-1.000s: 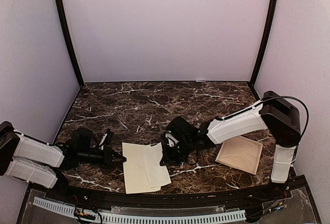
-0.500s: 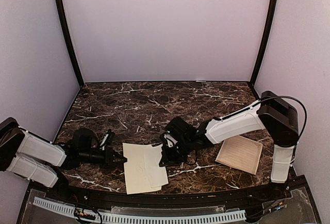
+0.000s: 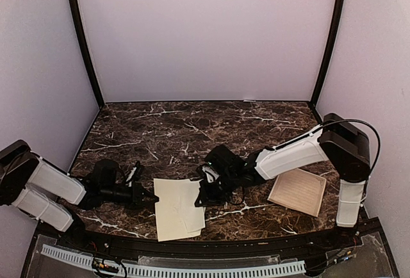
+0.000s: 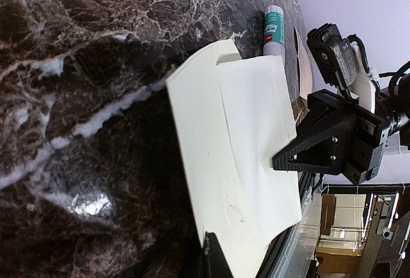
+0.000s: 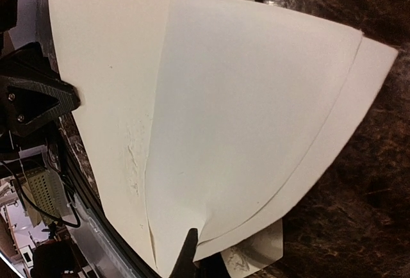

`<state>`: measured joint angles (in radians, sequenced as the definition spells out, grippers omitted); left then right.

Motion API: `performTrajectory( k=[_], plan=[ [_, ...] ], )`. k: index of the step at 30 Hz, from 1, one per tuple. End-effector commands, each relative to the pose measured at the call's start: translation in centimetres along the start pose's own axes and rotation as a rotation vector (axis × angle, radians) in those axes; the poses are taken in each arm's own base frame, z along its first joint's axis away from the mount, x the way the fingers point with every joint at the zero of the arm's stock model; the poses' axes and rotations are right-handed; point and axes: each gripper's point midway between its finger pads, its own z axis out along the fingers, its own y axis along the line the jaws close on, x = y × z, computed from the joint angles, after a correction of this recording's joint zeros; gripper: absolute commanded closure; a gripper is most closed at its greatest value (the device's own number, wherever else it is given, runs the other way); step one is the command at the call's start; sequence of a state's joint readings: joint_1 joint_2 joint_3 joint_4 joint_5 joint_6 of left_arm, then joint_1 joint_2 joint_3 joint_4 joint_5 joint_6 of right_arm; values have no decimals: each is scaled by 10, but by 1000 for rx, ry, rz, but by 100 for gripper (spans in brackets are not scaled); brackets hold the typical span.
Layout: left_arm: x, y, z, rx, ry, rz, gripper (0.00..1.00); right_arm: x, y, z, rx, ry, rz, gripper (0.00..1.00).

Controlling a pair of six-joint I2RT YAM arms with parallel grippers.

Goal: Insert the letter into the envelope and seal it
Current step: Place the letter in the envelope.

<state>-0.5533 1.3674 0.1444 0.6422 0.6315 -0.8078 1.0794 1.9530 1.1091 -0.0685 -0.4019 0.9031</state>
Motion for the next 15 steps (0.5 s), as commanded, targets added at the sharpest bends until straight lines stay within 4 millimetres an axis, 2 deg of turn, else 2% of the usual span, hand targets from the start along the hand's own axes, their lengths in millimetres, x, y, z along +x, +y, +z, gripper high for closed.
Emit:
performTrajectory(
  k=[1, 7, 13, 15],
  plan=[
    [-3, -18, 3, 71, 17, 36, 100, -6, 14, 8, -82, -31, -29, 100],
    [-1, -18, 5, 79, 34, 26, 100, -11, 26, 9, -139, -45, -59, 100],
    [-3, -12, 4, 52, 15, 2, 96, -8, 9, 5, -44, -44, -21, 100],
    [-4, -8, 4, 29, 4, -8, 98, -7, 5, 2, -22, -49, -7, 100]
  ],
)
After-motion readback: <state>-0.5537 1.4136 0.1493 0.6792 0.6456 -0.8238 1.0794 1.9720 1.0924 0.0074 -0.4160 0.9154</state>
